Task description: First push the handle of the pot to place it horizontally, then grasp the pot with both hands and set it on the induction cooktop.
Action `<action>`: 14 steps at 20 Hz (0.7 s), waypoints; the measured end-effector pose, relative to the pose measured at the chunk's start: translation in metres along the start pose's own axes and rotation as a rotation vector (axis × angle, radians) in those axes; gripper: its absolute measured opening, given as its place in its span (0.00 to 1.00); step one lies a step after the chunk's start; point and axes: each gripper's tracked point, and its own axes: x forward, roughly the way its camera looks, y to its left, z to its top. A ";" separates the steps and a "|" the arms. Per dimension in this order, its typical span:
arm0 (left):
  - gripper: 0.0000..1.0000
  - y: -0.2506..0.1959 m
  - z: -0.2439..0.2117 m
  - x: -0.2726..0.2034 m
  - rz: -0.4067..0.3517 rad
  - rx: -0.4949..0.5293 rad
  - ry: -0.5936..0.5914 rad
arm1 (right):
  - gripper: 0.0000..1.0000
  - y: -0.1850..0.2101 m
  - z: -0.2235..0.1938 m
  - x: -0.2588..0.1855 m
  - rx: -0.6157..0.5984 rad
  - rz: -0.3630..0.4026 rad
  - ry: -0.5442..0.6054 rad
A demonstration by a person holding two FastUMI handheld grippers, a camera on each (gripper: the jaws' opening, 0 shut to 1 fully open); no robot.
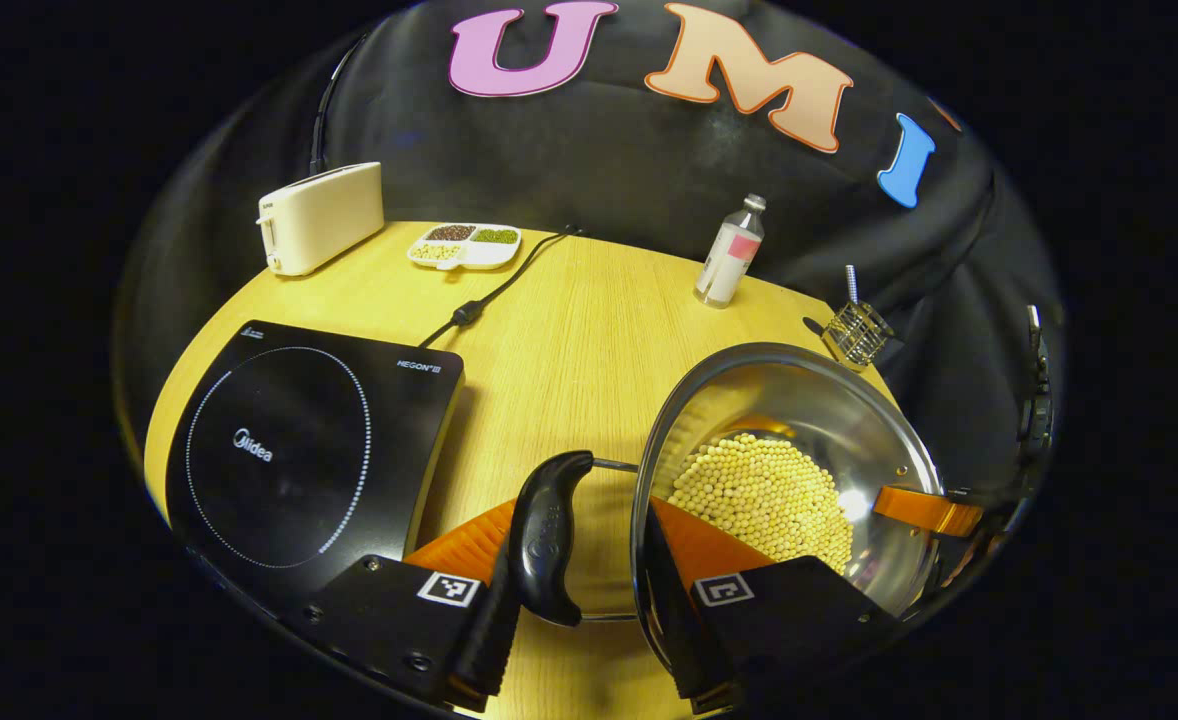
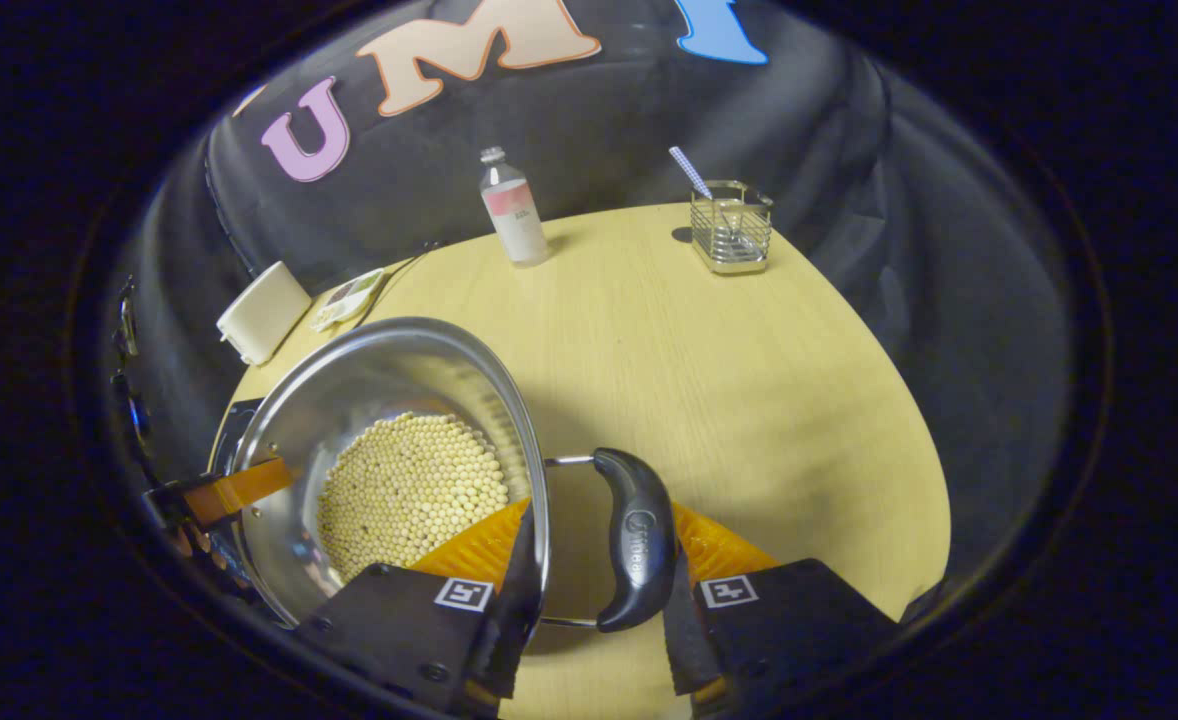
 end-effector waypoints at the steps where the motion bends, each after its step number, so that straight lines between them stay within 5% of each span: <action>1: 0.65 0.003 0.003 -0.007 0.009 0.003 -0.005 | 0.55 0.006 0.001 -0.006 0.005 0.006 0.001; 3: 0.64 0.012 0.008 -0.020 0.017 0.011 0.002 | 0.60 0.018 0.001 -0.014 0.007 0.012 0.006; 4: 0.63 0.018 0.012 -0.025 0.014 0.009 0.000 | 0.55 0.026 0.001 -0.017 0.010 0.008 0.007; 7: 0.64 0.041 0.019 -0.035 0.002 -0.008 0.004 | 0.60 0.053 0.000 -0.025 0.009 0.001 -0.008; 14: 0.63 0.130 0.042 -0.053 -0.010 0.021 0.032 | 0.55 0.149 -0.016 -0.032 0.050 -0.015 -0.020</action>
